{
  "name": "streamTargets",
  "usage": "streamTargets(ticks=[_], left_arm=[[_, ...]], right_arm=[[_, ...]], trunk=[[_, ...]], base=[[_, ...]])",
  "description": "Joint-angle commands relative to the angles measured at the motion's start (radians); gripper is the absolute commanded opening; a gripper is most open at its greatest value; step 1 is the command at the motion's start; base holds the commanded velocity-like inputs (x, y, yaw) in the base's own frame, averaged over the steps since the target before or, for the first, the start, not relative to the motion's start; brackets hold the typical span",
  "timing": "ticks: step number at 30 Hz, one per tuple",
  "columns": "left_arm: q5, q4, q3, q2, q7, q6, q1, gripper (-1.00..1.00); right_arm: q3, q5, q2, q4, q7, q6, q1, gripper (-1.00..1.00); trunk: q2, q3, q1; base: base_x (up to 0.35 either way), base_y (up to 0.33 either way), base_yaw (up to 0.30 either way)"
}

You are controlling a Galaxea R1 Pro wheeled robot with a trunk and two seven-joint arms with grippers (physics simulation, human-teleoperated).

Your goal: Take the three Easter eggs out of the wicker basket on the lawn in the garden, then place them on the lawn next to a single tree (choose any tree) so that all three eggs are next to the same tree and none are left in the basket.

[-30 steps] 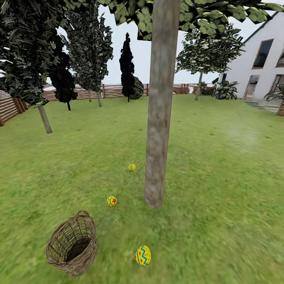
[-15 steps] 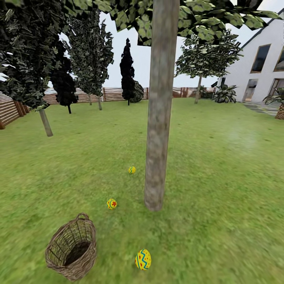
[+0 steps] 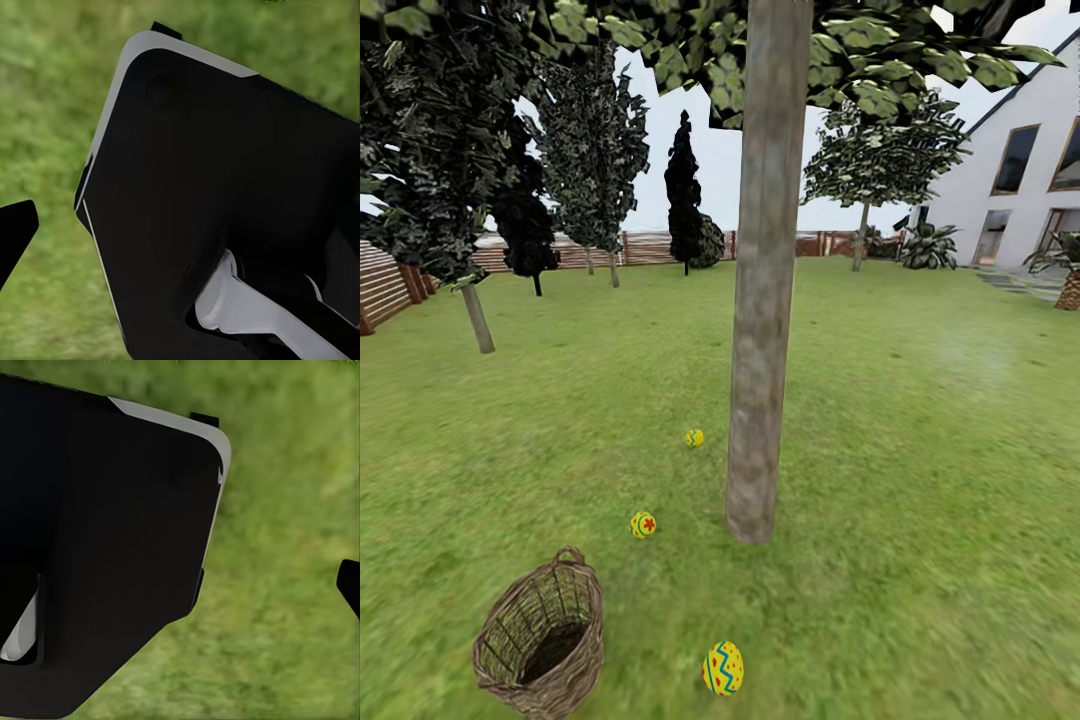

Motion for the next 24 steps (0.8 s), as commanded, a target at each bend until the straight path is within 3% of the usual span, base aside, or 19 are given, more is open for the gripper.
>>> streamTargets(ticks=[1,12,22,24], left_arm=[[0.005,0.002,0.008,0.000,-0.004,0.002,-0.001,1.00],[0.005,0.002,0.008,-0.005,-0.004,0.002,0.000,1.00],[0.004,0.001,0.008,-0.006,0.001,0.001,0.015,1.00],[-0.019,0.001,0.008,-0.007,0.001,0.000,0.022,1.00]], right_arm=[[0.008,0.004,0.000,0.002,0.002,-0.002,-0.001,1.00],[0.007,0.004,0.000,0.002,0.003,-0.002,-0.001,1.00],[0.006,-0.003,-0.001,0.001,0.003,0.001,-0.001,1.00],[0.006,-0.004,-0.002,0.001,0.003,0.002,-0.001,1.00]], trunk=[[-0.001,0.001,0.000],[-0.001,0.019,0.000],[-0.001,0.021,0.000],[-0.001,0.021,0.000]], base=[[0.000,0.000,0.000],[0.000,0.000,0.000],[0.000,0.000,0.000],[0.000,0.000,0.000]])
